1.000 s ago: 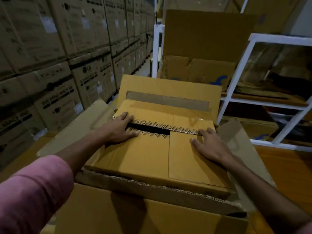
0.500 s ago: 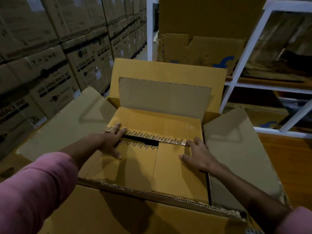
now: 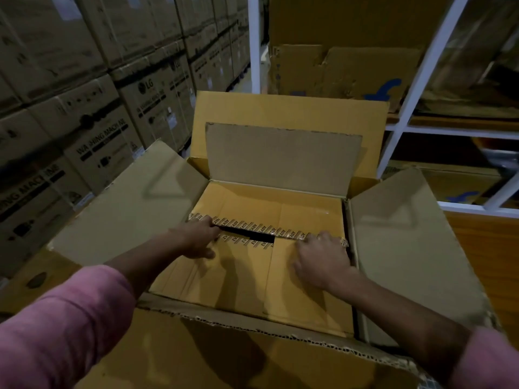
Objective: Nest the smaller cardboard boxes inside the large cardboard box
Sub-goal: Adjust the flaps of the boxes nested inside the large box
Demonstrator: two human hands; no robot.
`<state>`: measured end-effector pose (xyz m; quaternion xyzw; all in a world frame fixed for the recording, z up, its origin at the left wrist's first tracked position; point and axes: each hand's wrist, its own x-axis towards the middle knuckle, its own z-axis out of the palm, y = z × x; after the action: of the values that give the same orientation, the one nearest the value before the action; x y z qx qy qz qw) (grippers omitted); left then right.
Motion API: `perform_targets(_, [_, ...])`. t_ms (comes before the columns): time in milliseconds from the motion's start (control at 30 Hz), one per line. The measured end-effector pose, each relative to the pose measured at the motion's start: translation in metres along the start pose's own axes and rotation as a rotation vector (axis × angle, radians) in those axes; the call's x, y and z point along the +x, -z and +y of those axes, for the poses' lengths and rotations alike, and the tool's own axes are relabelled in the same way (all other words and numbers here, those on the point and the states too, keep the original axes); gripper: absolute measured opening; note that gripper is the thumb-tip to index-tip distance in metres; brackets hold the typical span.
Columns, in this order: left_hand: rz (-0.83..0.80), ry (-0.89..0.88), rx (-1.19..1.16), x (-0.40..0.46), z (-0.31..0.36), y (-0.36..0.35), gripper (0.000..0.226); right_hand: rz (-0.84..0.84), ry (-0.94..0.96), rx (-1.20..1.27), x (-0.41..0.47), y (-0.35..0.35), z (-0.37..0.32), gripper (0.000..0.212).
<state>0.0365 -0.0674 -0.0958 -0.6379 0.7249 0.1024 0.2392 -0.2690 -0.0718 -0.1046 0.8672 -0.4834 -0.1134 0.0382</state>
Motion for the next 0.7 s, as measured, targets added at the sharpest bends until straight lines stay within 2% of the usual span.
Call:
perform_targets(100, [-0.020,-0.077,-0.034,-0.001,0.008,0.005,0.061,-0.031,0.278,0.253,0.013,-0.005,-0.026,0.057])
perform_targets(233, [-0.077,-0.120,-0.122,0.001,0.013,0.003,0.078,-0.089,0.392,0.276,0.034,-0.018,-0.052,0.061])
perform_targets(300, [-0.098,-0.087,-0.137,0.000,0.011,0.003,0.094,-0.107,0.352,0.246,0.043,-0.020,-0.051,0.069])
perform_targets(400, [-0.051,-0.009,-0.143,-0.002,0.008,0.009,0.104,-0.091,0.184,0.293,0.053,-0.012,-0.031,0.083])
perform_targets(567, [0.003,0.024,-0.209,0.006,0.012,0.048,0.099,0.102,0.016,0.307,0.077,0.013,0.018,0.085])
perform_targets(700, [0.012,-0.019,-0.228,0.021,0.029,0.082,0.094,0.117,-0.011,0.277,0.108,0.023,0.050,0.085])
